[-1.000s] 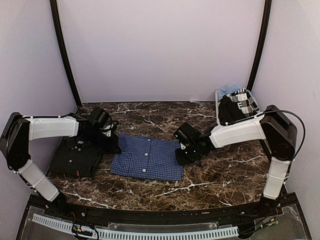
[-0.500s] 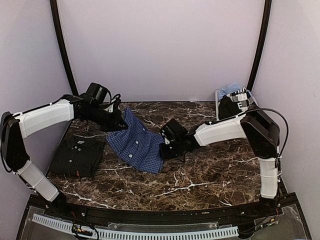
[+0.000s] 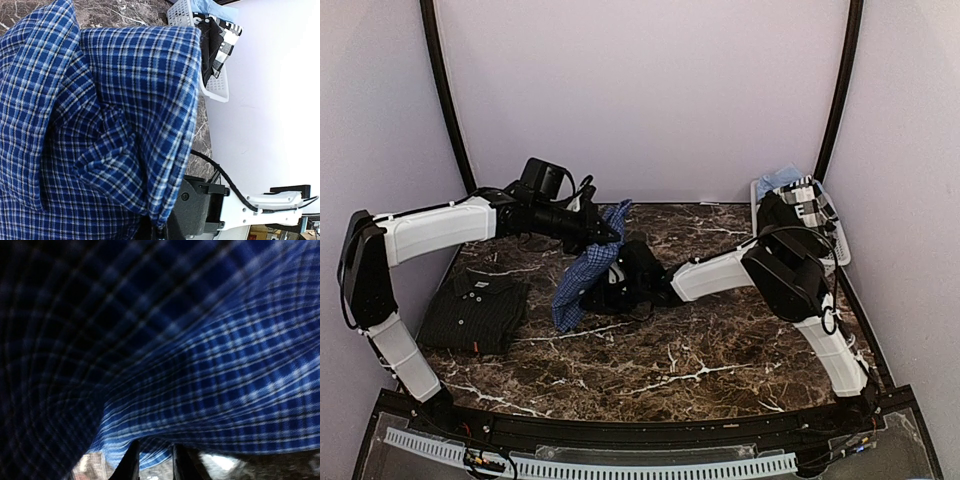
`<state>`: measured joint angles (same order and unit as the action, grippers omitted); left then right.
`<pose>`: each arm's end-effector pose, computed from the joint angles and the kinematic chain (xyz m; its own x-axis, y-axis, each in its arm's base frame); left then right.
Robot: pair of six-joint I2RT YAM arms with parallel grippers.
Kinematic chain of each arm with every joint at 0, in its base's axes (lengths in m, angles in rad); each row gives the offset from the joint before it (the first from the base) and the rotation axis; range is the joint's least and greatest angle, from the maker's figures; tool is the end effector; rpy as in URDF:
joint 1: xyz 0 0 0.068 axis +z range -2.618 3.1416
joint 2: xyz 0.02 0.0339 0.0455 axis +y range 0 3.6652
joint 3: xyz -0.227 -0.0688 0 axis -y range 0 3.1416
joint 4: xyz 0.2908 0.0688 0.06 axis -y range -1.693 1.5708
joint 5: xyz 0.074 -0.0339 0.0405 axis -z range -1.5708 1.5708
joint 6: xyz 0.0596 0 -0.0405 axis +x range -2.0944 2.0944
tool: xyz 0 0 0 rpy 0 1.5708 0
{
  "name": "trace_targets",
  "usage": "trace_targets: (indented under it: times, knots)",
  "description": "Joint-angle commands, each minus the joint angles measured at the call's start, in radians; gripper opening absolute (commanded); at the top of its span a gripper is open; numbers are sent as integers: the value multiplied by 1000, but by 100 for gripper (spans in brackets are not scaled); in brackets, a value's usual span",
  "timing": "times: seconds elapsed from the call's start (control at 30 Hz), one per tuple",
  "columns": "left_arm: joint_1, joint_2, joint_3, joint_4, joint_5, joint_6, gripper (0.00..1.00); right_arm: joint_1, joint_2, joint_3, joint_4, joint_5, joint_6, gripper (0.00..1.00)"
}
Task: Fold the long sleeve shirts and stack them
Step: Turn over the square-folded shirt at the center of the board.
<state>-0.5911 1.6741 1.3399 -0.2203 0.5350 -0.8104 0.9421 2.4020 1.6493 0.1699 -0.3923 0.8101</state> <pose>0.3520 -0.2728 0.2346 -0.9094 -0.1403 -0.3914 0.2617 0.5384 -0.8010 0.3043 0.4572 0.0405 -0.9005 -0.1003 -0.4232 -0.4102 0.5191 0.7498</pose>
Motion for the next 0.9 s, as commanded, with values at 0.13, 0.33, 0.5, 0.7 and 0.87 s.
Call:
trace_targets:
  times: [0.13, 0.33, 0.5, 0.7, 0.87]
  knots:
    - [-15, -42, -48, 143, 13, -49, 0, -31, -63, -201, 303, -127, 127, 24]
    - [0, -83, -92, 172, -16, -49, 0, -52, -96, -299, 403, -130, 170, 23]
    - [5, -98, -103, 163, -21, -31, 0, -59, -148, -381, 453, -97, 184, 22]
    - [6, -103, -109, 148, -33, -14, 0, -66, -228, -437, 437, -47, 161, 22]
    - [5, -104, -94, 112, -41, 15, 0, -75, -348, -515, 376, 30, 138, 22]
